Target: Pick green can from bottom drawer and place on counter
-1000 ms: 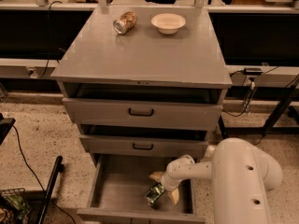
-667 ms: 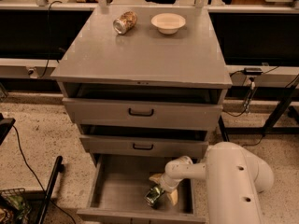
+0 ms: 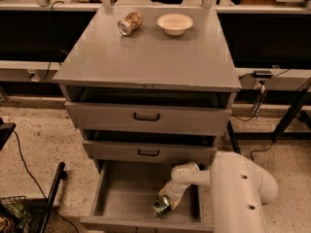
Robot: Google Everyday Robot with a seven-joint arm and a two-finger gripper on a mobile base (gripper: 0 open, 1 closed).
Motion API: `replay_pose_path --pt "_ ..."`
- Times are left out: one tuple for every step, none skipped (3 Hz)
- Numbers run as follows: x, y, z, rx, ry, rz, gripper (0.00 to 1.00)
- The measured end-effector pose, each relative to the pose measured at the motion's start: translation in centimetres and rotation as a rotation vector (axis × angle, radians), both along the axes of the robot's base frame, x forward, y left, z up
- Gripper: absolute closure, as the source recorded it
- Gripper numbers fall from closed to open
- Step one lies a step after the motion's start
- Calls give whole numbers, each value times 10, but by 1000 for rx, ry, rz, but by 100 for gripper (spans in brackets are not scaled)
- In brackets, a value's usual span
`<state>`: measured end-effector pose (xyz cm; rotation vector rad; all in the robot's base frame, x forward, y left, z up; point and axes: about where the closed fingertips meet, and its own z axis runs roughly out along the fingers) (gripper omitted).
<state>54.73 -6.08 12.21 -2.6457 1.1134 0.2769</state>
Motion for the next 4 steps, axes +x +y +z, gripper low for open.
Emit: replay_pose_path --pt "0 4 7 34 -1 11 48" --pt "0 10 26 125 -15 12 48" --pt "-1 12 55 285 -19 -2 65" --pt "-6 14 97 456 -38 13 89"
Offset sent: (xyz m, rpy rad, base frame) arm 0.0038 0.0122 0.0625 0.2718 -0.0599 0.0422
